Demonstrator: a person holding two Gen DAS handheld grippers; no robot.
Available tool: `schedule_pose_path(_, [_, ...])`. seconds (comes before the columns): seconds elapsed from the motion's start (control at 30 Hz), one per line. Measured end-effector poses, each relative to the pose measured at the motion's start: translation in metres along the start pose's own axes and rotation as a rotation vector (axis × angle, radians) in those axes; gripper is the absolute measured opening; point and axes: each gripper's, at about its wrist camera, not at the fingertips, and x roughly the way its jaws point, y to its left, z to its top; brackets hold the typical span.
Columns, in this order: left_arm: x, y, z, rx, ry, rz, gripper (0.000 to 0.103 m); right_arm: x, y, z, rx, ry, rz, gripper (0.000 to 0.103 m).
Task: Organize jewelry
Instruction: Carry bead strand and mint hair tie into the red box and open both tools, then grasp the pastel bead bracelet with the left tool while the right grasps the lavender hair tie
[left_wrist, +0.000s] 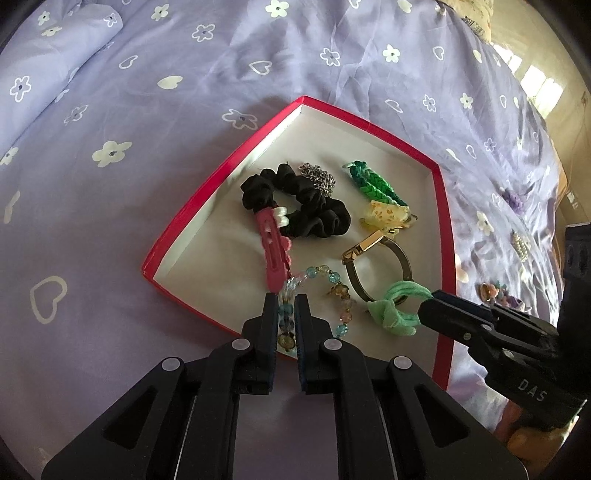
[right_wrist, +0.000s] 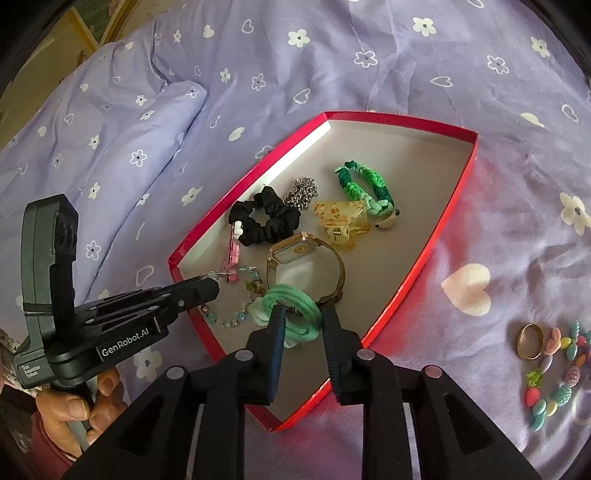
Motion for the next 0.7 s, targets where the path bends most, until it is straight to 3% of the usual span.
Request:
schedule_pose_path(0.07, [0.0,0.0,0.0,0.001,-0.001,0.001,0.01,-0.001,0.0,0.0,-0.001,-0.005,-0.004,0.03])
schedule_pose_path(0.33, [-0.002,-0.004,0.0,0.013,-0.003,0.014,0.017,-0.003,-0.001,0.0,0.005,-0.01,-0.001,0.03])
schedule_pose_path(0.5, [-0.009,-0.006,0.0,0.011,-0.015,0.032,0.032,-0.016,-0.001,-0.002,0.013,-0.033,0.004,0.032])
schedule_pose_path(0.57, [-0.013,-0.008,0.0,0.008,-0.019,0.032,0.037,-0.026,-0.003,-0.003,0.018,-0.053,0.006,0.04])
schedule_pose_path(0.7, [-0.021,-0.01,-0.002,-0.004,-0.028,0.033,0.046,-0.043,-0.01,-0.009,0.035,-0.079,0.001,0.042])
